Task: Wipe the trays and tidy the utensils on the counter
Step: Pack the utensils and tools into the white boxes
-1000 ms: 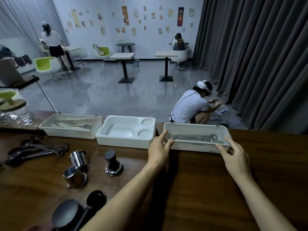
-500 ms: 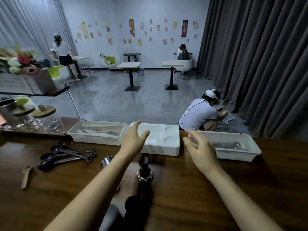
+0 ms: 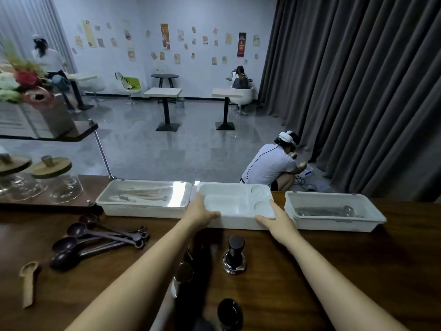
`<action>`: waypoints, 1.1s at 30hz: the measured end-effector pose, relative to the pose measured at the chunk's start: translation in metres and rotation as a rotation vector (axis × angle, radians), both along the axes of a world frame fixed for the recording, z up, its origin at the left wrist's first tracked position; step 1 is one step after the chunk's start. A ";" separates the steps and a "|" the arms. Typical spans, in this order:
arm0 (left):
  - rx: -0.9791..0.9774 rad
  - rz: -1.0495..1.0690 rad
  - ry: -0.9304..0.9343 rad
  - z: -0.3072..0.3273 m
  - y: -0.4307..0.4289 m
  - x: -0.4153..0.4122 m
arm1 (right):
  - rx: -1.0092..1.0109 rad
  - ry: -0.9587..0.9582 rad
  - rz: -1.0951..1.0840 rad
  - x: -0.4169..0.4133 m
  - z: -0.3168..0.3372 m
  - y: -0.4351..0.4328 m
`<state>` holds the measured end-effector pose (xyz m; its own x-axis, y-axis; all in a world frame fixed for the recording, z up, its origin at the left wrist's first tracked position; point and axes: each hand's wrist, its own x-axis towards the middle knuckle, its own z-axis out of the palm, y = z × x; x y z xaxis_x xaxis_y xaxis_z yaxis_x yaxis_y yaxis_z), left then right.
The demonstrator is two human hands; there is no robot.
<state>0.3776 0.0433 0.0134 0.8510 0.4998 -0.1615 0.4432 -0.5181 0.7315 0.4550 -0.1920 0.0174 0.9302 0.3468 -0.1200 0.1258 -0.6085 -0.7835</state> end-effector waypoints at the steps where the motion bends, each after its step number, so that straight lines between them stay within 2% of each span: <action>1: 0.033 -0.006 0.011 -0.001 0.000 -0.001 | 0.020 0.011 -0.019 -0.001 -0.001 -0.001; 7: 0.110 -0.018 -0.031 0.004 0.000 -0.011 | 0.108 0.007 -0.082 -0.009 0.010 -0.006; 17: 0.210 -0.006 -0.333 0.056 -0.014 -0.058 | 0.144 -0.124 -0.121 -0.044 0.064 -0.032; 23: 0.162 0.049 -0.473 0.077 -0.071 -0.128 | 0.054 -0.220 -0.112 -0.093 0.088 -0.082; 28: 0.136 0.115 -0.473 0.076 -0.141 -0.182 | 0.035 -0.233 -0.116 -0.149 0.092 -0.142; 33: 0.052 0.141 -0.438 0.041 -0.206 -0.229 | -0.047 -0.180 -0.111 -0.195 0.075 -0.210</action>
<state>0.1484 -0.1622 0.0547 0.7566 0.6135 0.2263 0.1672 -0.5160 0.8401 0.2598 -0.4020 0.0926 0.9702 0.2394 0.0375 0.1913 -0.6617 -0.7250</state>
